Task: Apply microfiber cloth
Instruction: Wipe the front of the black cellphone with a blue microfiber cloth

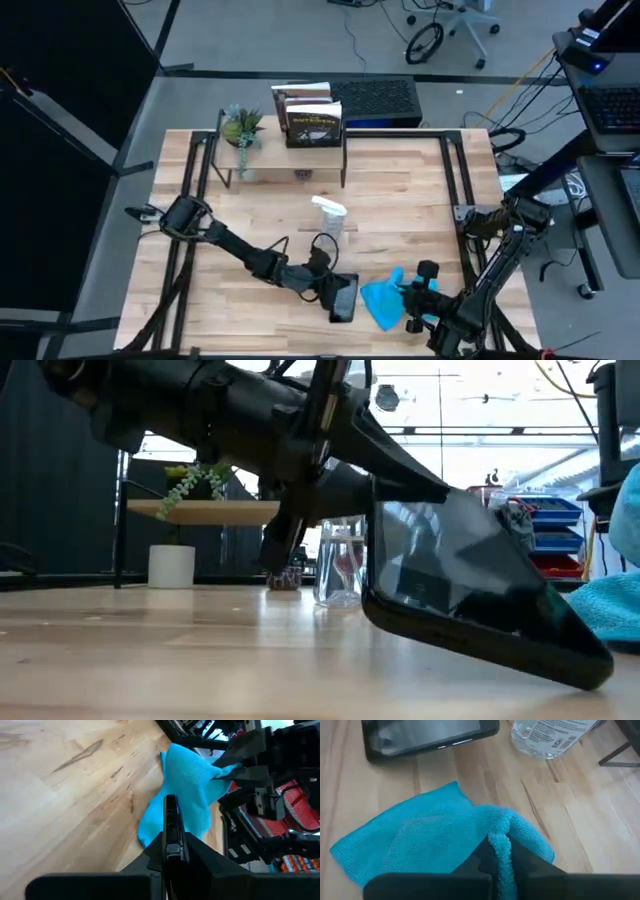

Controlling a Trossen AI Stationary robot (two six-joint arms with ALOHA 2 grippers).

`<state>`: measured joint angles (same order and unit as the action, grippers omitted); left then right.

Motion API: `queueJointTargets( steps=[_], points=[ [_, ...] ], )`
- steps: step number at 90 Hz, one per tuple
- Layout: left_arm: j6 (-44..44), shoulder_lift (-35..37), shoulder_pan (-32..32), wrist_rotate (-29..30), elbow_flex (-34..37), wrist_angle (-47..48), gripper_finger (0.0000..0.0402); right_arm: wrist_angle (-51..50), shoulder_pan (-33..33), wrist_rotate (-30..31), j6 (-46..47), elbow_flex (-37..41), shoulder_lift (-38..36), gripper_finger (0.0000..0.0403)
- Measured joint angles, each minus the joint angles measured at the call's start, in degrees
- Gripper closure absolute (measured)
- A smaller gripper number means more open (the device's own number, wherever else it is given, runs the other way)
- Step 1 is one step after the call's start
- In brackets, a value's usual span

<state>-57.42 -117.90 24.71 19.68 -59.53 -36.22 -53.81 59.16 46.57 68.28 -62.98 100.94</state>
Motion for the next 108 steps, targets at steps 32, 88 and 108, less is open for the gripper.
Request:
queueJointTargets(
  steps=[32, 88, 108],
  points=[
    [1.20, -0.09, 0.02, -0.04, 0.07, -0.66, 0.0366, 0.80, -0.66, -0.98, 0.03, -0.02, 0.16, 0.0360],
    [24.06, -0.14, 0.74, -3.15, 0.13, -22.18, 0.0389, 9.86, -0.92, -2.33, -0.47, -0.06, -9.54, 0.0193],
    [35.79, -0.09, 0.83, -6.46, -0.82, -29.85, 0.0389, 21.55, -5.77, 0.35, -10.52, -0.07, -8.87, 0.0190]
  ],
)
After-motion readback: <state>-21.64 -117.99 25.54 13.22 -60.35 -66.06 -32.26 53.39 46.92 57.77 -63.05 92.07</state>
